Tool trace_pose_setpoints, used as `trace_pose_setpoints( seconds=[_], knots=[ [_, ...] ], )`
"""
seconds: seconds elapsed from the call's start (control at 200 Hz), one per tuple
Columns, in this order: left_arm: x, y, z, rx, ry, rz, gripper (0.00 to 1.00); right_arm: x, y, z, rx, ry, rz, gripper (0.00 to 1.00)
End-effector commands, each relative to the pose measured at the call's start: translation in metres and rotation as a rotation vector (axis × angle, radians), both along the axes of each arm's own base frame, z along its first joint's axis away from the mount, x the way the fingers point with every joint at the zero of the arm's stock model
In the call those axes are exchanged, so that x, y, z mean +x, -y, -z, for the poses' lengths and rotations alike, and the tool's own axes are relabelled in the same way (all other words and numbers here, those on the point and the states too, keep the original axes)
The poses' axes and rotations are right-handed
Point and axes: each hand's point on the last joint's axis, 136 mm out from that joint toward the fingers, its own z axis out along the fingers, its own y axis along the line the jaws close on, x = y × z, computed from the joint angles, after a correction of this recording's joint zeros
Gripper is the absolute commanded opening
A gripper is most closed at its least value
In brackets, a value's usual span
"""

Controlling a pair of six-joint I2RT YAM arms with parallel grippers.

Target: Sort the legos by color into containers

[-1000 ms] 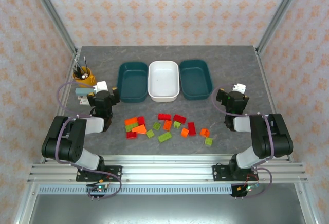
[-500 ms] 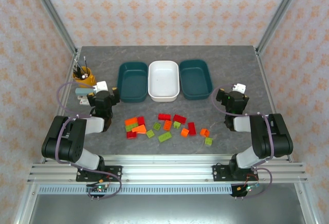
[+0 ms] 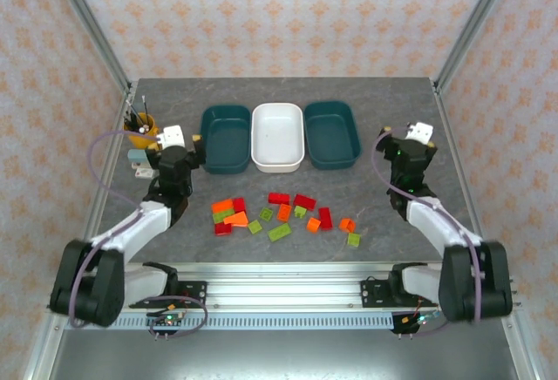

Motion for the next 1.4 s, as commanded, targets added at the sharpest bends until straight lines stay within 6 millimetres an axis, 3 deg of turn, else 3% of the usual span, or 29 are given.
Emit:
trace_pose_setpoints(
  seconds=[0.0,0.055,0.09,0.145,0.19,0.24,0.265,0.335,0.505,0.726,0.916,1.146,1.391],
  knots=[
    [-0.019,0.002,-0.05,0.013,0.036,-0.034,1.0,-0.018,-0.003,-0.092,0.019,0.119,0.033,0.99],
    [-0.032,0.007,-0.079,-0.007,0.092,-0.027,1.0,-0.031,0.003,-0.126,0.15,0.153,0.093,0.99],
    [-0.04,0.009,-0.095,-0.038,0.125,-0.027,1.0,-0.042,0.011,-0.133,0.285,0.132,0.174,1.0],
    [-0.057,-0.004,-0.111,-0.21,0.165,-0.131,1.0,-0.065,0.019,-0.119,0.449,-0.015,0.303,1.0],
    [-0.077,-0.018,-0.108,-0.375,0.127,-0.255,1.0,-0.076,0.019,-0.103,0.509,-0.108,0.353,1.0],
    [-0.104,-0.027,-0.097,-0.495,0.035,-0.364,1.0,-0.066,-0.008,-0.095,0.508,-0.214,0.176,0.99],
    [-0.107,-0.026,-0.092,-0.511,0.007,-0.372,1.0,-0.065,-0.02,-0.093,0.514,-0.256,0.112,1.0],
    [-0.097,-0.004,-0.087,-0.571,-0.055,-0.235,1.0,-0.074,-0.033,-0.079,0.519,-0.381,0.096,0.95],
    [-0.099,0.03,-0.082,-0.614,-0.235,-0.079,1.0,-0.111,-0.059,-0.034,0.463,-0.67,0.072,0.91],
    [-0.114,0.103,-0.035,-0.616,-0.549,0.177,1.0,-0.161,-0.098,0.061,0.485,-1.026,-0.008,0.92],
    [-0.128,0.166,0.003,-0.618,-0.639,0.312,1.0,-0.176,-0.12,0.13,0.562,-1.192,-0.059,0.88],
    [-0.138,0.223,0.02,-0.533,-0.694,0.448,1.0,-0.182,-0.134,0.171,0.608,-1.272,-0.108,0.82],
    [-0.143,0.249,0.029,-0.533,-0.692,0.51,1.0,-0.186,-0.142,0.188,0.636,-1.308,-0.137,0.74]
  ],
)
